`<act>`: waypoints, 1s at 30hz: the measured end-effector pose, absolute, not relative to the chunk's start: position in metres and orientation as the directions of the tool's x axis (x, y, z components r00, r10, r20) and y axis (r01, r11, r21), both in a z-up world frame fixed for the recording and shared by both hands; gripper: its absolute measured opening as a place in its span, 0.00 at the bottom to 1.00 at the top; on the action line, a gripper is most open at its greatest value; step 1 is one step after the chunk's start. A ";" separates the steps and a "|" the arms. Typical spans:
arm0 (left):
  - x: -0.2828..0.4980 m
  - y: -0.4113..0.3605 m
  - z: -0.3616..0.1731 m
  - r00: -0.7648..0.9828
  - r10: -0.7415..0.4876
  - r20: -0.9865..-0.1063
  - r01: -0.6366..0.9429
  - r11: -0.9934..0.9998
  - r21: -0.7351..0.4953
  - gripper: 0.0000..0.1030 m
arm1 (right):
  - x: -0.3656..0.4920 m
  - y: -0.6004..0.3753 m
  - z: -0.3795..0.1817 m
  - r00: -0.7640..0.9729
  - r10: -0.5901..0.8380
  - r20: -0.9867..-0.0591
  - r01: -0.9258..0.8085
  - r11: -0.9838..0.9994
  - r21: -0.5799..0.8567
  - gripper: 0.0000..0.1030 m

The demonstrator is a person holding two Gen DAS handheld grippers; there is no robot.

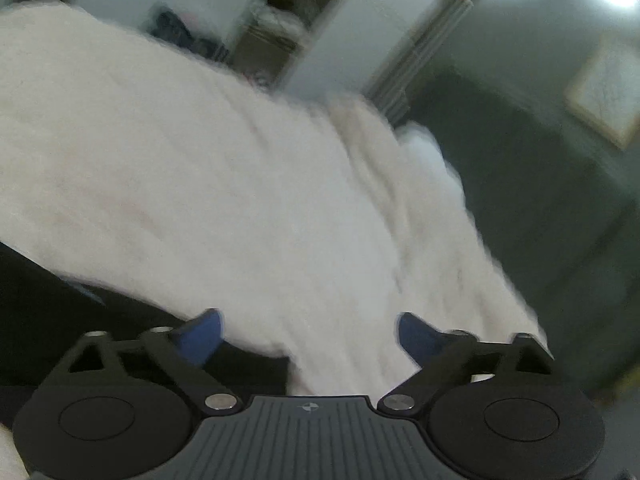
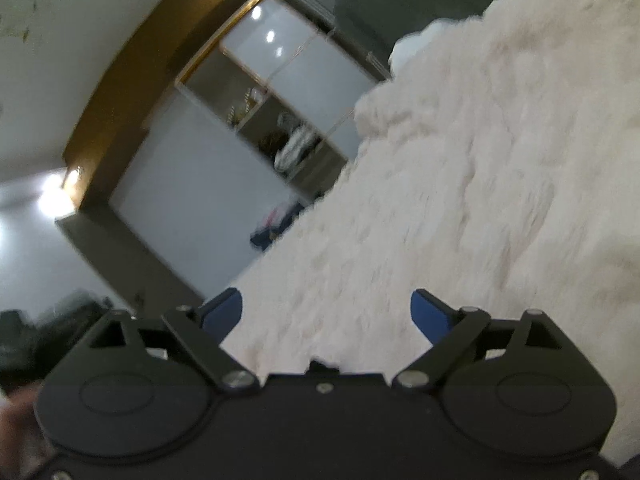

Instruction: Fold clothes

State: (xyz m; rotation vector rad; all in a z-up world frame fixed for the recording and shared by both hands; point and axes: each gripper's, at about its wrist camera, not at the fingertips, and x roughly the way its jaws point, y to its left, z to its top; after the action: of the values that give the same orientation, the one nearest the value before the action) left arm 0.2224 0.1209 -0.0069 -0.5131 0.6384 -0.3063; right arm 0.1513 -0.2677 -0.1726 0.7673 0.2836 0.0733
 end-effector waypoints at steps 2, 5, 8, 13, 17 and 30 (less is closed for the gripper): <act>0.212 0.176 -0.014 0.803 -0.349 -0.482 0.038 0.839 -0.543 0.97 | 0.162 -0.260 -0.176 0.935 0.225 -0.272 0.026 0.725 0.689 0.89; 0.195 0.242 -0.050 0.818 -0.240 -0.523 -0.113 0.825 -0.554 0.96 | 0.180 -0.253 -0.189 0.887 0.316 -0.338 0.033 0.684 0.728 0.89; 0.180 0.298 -0.096 0.819 -0.161 -0.551 -0.268 0.742 -0.615 0.96 | 0.204 -0.241 -0.203 0.823 0.379 -0.424 0.061 0.682 0.729 0.89; 0.187 0.346 -0.160 0.786 -0.152 -0.600 -0.419 0.583 -0.696 0.95 | 0.232 -0.222 -0.222 0.779 0.362 -0.511 0.146 0.689 0.710 0.85; 0.219 0.333 -0.160 0.765 -0.151 -0.626 -0.352 0.717 -0.602 0.97 | 0.236 -0.198 -0.223 0.748 0.422 -0.512 0.077 0.712 0.698 0.57; 0.197 0.274 -0.138 0.729 -0.185 -0.658 -0.194 0.867 -0.459 0.45 | 0.254 -0.269 -0.164 0.656 0.271 -0.704 0.037 0.920 0.389 0.41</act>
State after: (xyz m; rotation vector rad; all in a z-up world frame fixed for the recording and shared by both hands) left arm 0.1973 0.2741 -0.1376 -0.5355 0.7629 0.0051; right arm 0.2535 -0.2690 -0.1643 0.3908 0.8498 0.1367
